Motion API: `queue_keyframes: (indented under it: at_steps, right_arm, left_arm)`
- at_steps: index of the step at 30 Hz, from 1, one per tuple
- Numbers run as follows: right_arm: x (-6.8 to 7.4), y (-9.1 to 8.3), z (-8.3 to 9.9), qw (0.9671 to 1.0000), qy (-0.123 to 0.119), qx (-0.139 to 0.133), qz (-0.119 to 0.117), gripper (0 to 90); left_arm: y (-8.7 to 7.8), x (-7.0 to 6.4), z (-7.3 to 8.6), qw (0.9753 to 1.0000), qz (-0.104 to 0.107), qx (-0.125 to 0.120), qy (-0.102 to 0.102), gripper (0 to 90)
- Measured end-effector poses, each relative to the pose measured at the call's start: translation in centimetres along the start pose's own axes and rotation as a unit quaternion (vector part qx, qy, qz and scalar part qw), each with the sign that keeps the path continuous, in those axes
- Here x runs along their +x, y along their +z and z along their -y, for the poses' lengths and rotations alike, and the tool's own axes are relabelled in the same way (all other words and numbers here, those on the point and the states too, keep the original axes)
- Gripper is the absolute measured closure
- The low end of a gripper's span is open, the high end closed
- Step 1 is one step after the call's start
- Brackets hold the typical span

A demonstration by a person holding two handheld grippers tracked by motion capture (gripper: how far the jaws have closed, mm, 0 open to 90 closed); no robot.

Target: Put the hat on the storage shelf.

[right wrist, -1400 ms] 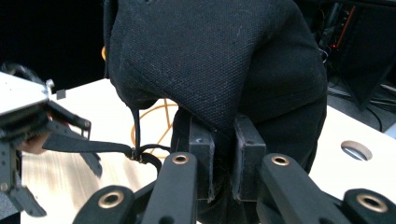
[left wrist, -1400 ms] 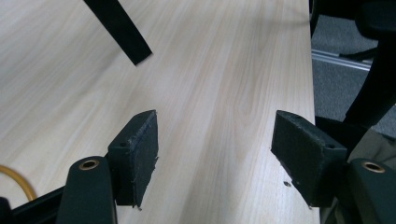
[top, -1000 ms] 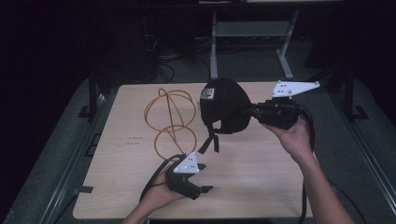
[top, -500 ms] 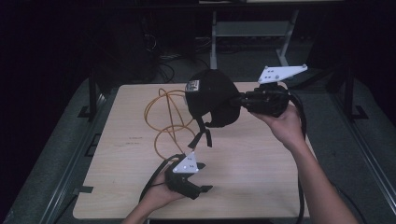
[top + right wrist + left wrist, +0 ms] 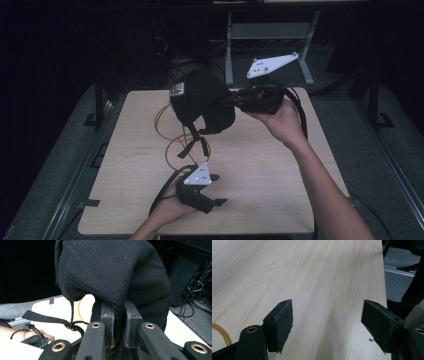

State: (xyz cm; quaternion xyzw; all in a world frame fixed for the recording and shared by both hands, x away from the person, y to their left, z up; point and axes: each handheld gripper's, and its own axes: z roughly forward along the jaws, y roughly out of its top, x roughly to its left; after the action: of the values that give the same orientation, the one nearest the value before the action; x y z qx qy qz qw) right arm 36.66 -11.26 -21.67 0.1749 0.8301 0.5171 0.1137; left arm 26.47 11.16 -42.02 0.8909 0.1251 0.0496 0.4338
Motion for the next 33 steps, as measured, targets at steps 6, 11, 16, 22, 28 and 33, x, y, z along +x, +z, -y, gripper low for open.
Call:
queue_keyframes:
  at_steps: [6,11,16,22,28,33]
  right_arm:
    - [-0.2,2.0,-2.1,0.9993,-0.001,0.028,-0.023,79.9]
    - [-0.3,3.7,-3.8,0.9985,-0.003,0.040,-0.036,79.6]
    - [-0.3,5.5,-4.7,0.9977,-0.001,0.050,-0.045,79.4]
    - [-0.5,7.4,-4.8,0.9971,0.010,0.053,-0.053,78.0]
    - [0.1,9.5,-4.6,0.9965,0.016,0.056,-0.060,78.0]
    - [0.4,10.6,-4.7,0.9965,0.021,0.054,-0.060,76.4]
  left_arm:
    - [0.1,0.1,0.0,1.0000,0.001,0.006,0.000,25.0]
    - [0.2,0.1,-0.1,1.0000,0.008,-0.001,0.002,25.1]
    - [0.4,-0.2,-0.5,0.9999,0.012,0.000,0.010,25.1]
    - [0.7,-0.4,-0.5,0.9997,0.018,0.006,0.012,25.1]
    - [1.2,-0.9,-0.7,0.9994,0.029,0.008,0.019,25.1]
    - [1.4,-1.0,-0.7,0.9992,0.033,0.009,0.020,25.1]
